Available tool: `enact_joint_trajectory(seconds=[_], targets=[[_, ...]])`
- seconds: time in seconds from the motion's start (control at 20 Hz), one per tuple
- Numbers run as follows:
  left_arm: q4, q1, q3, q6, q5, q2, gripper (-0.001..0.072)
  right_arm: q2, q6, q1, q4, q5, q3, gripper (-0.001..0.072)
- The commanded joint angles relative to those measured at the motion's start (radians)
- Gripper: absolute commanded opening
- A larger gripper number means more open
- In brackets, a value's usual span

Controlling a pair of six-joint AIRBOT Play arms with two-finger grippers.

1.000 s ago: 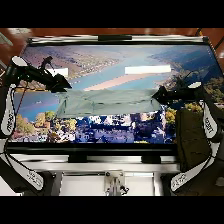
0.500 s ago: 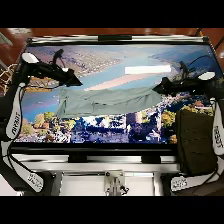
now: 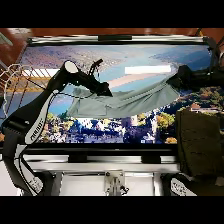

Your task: Fold the shirts.

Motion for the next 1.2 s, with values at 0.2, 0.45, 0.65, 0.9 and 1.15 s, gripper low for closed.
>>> enact_joint_trajectory(seconds=[0.2, 0.45, 0.65, 0.9, 1.15], targets=[[0.002, -0.162, -0.058, -0.111, 0.224, -0.034, 0.0033, 0.069, 0.08, 0.0, 0.005, 0.056, 0.001, 0.0064], [-0.156, -0.264, -0.058, -0.14, 0.406, -0.116, 0.0034, 0.128, 0.127, 0.0, 0.048, 0.071, 0.001, 0.0064], [-0.248, -0.309, -0.058, -0.154, 0.487, -0.149, 0.0033, 0.165, 0.152, 0.0, 0.037, 0.076, 0.001, 0.0064], [-0.224, -0.199, -0.058, -0.153, 0.445, -0.056, 0.0032, 0.164, 0.158, 0.015, 0.036, -0.011, 0.001, 0.0064], [0.157, -0.062, -0.058, -0.156, 0.27, 0.172, 0.0032, 0.101, 0.158, 0.217, 0.035, -0.213, 0.001, 0.0064]])
